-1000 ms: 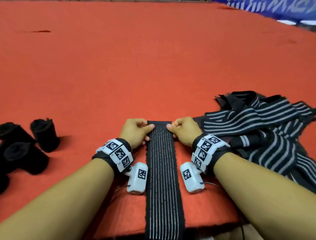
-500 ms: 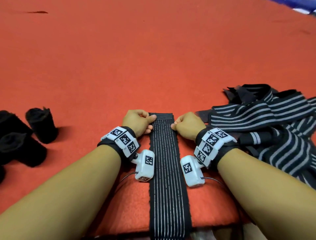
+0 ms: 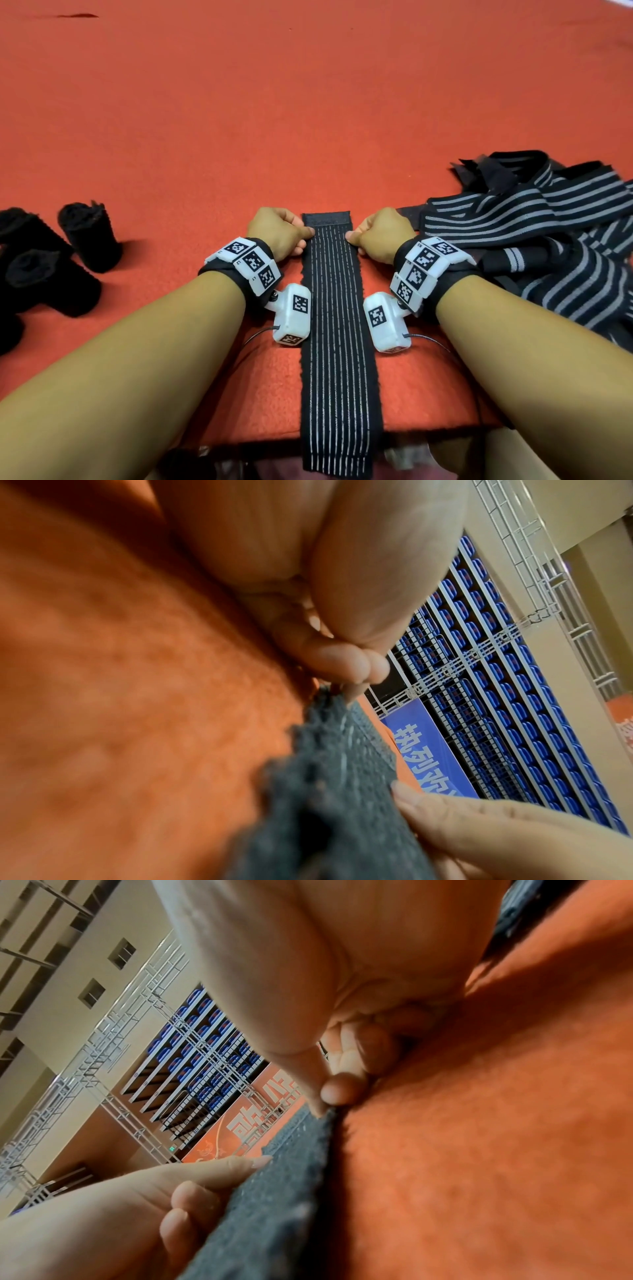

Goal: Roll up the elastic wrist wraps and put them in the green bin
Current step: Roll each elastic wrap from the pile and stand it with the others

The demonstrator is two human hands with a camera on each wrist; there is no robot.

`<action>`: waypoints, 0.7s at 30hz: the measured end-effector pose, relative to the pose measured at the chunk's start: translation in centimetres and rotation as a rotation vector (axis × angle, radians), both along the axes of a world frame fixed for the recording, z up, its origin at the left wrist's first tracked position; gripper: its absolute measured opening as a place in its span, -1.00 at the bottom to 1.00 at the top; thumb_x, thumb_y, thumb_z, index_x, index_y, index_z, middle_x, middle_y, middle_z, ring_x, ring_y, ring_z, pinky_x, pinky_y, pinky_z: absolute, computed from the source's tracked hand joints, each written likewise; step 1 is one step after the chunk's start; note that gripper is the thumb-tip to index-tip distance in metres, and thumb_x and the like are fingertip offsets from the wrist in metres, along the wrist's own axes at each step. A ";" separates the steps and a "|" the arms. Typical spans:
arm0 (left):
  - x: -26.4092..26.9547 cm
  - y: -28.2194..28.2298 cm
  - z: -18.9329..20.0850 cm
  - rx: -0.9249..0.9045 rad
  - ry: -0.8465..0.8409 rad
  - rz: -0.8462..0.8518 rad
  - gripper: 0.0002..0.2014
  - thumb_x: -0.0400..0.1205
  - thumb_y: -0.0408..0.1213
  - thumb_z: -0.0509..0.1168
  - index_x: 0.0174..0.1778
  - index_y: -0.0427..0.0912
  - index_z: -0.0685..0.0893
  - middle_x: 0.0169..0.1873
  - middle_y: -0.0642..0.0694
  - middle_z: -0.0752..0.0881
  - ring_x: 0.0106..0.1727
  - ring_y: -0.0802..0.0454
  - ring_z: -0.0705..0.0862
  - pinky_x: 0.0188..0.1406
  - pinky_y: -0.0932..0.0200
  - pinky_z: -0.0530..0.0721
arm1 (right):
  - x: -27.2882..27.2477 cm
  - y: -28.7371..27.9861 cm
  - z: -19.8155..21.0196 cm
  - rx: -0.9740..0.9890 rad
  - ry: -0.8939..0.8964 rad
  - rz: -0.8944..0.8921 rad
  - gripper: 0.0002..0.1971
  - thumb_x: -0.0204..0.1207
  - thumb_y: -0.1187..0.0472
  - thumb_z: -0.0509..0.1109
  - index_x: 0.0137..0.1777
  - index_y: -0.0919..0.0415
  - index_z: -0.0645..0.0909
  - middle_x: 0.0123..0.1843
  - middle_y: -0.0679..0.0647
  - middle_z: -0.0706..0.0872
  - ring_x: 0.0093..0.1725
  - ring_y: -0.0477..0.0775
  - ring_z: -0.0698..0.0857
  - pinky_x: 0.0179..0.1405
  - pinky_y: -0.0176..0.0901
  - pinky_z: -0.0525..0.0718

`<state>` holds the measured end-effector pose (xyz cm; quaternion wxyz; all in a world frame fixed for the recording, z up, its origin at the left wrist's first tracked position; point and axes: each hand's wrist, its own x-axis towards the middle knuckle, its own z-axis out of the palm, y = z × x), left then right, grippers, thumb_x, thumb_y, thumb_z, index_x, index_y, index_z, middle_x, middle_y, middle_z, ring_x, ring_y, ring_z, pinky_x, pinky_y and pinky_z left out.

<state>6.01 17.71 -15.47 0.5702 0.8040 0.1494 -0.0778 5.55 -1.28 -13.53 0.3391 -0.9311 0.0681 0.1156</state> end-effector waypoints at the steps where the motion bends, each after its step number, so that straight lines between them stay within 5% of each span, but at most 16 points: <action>1: -0.1 0.0 0.0 0.004 -0.003 -0.002 -0.76 0.58 -0.37 0.55 -0.29 -0.16 0.61 -0.72 0.07 0.61 -0.70 0.21 0.53 -0.58 0.31 0.58 | 0.0 0.0 0.0 -0.003 0.002 -0.006 -0.65 0.55 -0.01 0.55 -0.42 0.12 0.69 -0.39 0.01 0.80 -0.14 0.04 0.77 -0.03 -0.15 0.66; 6: -0.6 0.1 0.2 0.009 -0.043 -0.054 -0.66 0.43 -0.21 0.68 -0.23 -0.12 0.59 -0.63 0.03 0.62 -0.64 0.15 0.54 -0.58 0.25 0.57 | -0.1 0.0 -0.1 -0.004 -0.005 -0.034 -0.71 0.50 -0.03 0.59 -0.29 0.19 0.80 -0.36 0.03 0.84 -0.12 0.02 0.81 -0.03 -0.15 0.72; 12: -1.0 0.4 0.3 0.089 -0.042 -0.110 -0.60 0.44 -0.38 0.66 -0.02 -0.17 0.55 -0.54 0.04 0.56 -0.70 0.19 0.54 -0.59 0.22 0.59 | 0.0 0.1 0.0 -0.021 0.017 -0.021 -0.66 0.47 -0.08 0.60 -0.17 0.25 0.84 -0.26 0.09 0.87 -0.07 0.08 0.82 0.08 -0.06 0.77; 15: -1.4 0.1 0.5 0.121 -0.038 -0.094 -0.58 0.46 -0.37 0.65 0.07 -0.21 0.56 -0.49 0.01 0.60 -0.66 0.18 0.57 -0.56 0.22 0.63 | -0.3 0.0 0.3 0.001 0.019 -0.017 -0.70 0.48 -0.05 0.60 -0.32 0.16 0.77 -0.29 0.05 0.86 -0.10 0.04 0.81 0.03 -0.13 0.76; 21: -4.7 -0.1 0.7 0.215 -0.048 -0.077 -0.53 0.42 -0.15 0.68 0.09 -0.17 0.59 -0.35 0.01 0.66 -0.32 0.00 0.65 0.01 -0.07 0.73 | -1.3 0.1 0.9 0.015 0.022 -0.022 -0.65 0.40 -0.11 0.63 -0.34 0.18 0.77 -0.22 0.08 0.87 -0.06 0.10 0.82 0.09 -0.01 0.78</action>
